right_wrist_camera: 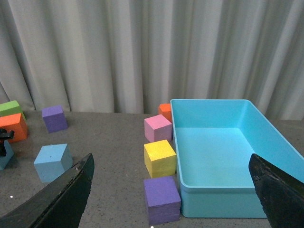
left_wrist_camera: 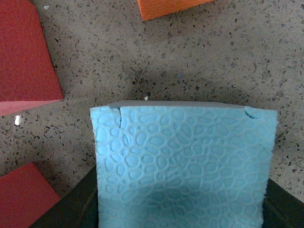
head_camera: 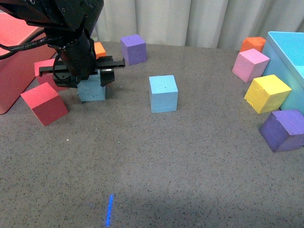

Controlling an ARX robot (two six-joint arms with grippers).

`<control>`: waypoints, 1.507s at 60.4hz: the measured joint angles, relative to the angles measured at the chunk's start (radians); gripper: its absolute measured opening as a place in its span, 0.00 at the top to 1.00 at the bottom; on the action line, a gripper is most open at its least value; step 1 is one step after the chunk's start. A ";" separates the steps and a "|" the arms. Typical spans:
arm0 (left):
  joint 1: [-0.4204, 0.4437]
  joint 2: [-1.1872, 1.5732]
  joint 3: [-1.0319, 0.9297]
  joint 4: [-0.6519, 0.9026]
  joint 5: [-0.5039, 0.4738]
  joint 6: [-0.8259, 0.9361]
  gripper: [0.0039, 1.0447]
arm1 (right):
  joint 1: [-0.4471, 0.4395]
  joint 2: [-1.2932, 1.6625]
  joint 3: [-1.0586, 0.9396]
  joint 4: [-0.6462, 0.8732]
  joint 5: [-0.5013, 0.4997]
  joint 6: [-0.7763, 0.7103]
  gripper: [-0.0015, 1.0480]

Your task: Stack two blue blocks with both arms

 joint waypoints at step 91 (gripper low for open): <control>-0.328 -0.073 0.145 -0.196 -0.035 -0.165 0.54 | 0.000 0.000 0.000 0.000 0.000 0.000 0.09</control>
